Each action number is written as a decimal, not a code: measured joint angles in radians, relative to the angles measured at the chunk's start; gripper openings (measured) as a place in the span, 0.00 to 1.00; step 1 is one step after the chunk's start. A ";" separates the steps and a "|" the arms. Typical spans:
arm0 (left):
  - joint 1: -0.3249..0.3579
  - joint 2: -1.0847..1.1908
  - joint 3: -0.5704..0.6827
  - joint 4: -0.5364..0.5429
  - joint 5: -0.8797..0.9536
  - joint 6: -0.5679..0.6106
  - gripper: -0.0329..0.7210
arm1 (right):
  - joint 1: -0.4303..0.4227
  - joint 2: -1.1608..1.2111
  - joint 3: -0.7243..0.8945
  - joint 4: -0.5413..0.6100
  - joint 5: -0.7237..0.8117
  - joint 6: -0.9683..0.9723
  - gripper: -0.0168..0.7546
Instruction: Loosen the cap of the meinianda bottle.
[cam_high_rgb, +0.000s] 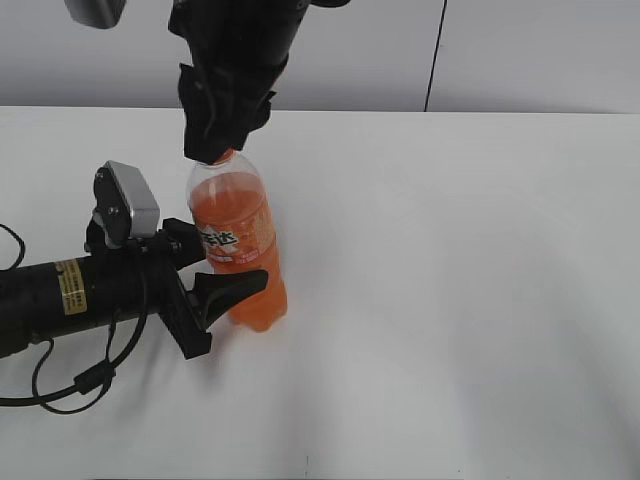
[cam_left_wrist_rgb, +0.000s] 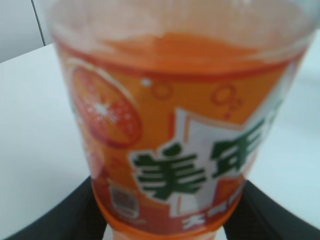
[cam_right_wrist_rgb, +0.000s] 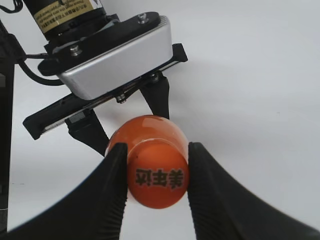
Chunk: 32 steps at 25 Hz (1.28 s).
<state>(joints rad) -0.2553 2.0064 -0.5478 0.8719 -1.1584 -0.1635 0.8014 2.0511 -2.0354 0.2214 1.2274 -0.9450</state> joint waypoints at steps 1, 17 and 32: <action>0.000 0.000 0.000 -0.001 0.000 0.000 0.58 | 0.000 0.000 0.000 -0.011 0.001 -0.006 0.38; 0.000 0.000 -0.005 -0.014 0.009 -0.004 0.58 | 0.008 -0.004 0.000 -0.129 0.006 -0.261 0.38; 0.000 0.000 -0.005 -0.014 0.009 -0.004 0.58 | 0.008 -0.006 0.000 -0.117 0.006 -0.314 0.38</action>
<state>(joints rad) -0.2553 2.0064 -0.5526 0.8582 -1.1494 -0.1677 0.8098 2.0453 -2.0354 0.1041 1.2338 -1.2592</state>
